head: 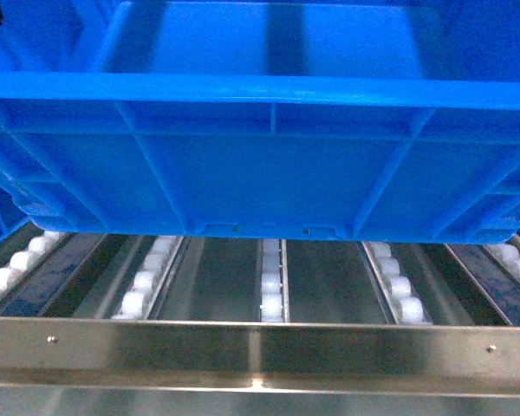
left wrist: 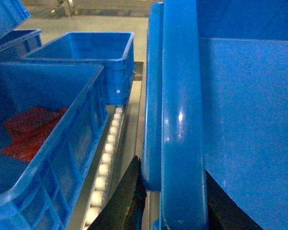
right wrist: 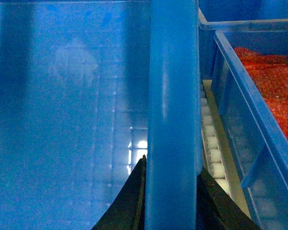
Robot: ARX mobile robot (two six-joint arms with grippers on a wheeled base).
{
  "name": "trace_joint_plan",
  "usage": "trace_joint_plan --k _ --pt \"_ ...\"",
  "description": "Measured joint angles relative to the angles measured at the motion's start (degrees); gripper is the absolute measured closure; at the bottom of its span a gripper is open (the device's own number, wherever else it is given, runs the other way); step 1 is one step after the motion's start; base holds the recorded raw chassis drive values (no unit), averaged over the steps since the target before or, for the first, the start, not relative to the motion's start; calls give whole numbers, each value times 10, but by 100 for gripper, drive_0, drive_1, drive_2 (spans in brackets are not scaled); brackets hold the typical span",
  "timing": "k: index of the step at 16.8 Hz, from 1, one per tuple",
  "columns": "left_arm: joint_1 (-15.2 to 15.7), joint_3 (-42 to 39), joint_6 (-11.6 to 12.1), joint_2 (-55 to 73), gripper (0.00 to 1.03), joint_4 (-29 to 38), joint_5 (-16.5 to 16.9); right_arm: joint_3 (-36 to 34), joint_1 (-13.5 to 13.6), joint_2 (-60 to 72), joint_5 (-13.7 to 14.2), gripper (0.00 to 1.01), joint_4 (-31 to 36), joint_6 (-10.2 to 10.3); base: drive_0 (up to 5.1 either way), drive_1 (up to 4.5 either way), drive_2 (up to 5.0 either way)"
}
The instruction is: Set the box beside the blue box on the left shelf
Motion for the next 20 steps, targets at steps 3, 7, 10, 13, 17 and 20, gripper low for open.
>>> trace_joint_plan --k 3,7,10,13,17,20 --pt "0 0 0 2 85 1 2 0 0 1 -1 82 -1 0 0 0 0" --pt "0 0 0 2 85 2 1 0 0 1 0 82 0 0 0 0 0" --pt "0 0 0 2 85 2 1 0 0 1 0 82 -1 0 0 0 0" --pt "0 0 0 2 85 2 1 0 0 1 0 82 -1 0 0 0 0" --pt "0 0 0 2 85 2 1 0 0 1 0 82 -1 0 0 0 0" --pt "0 0 0 2 85 2 1 0 0 1 0 82 -1 0 0 0 0"
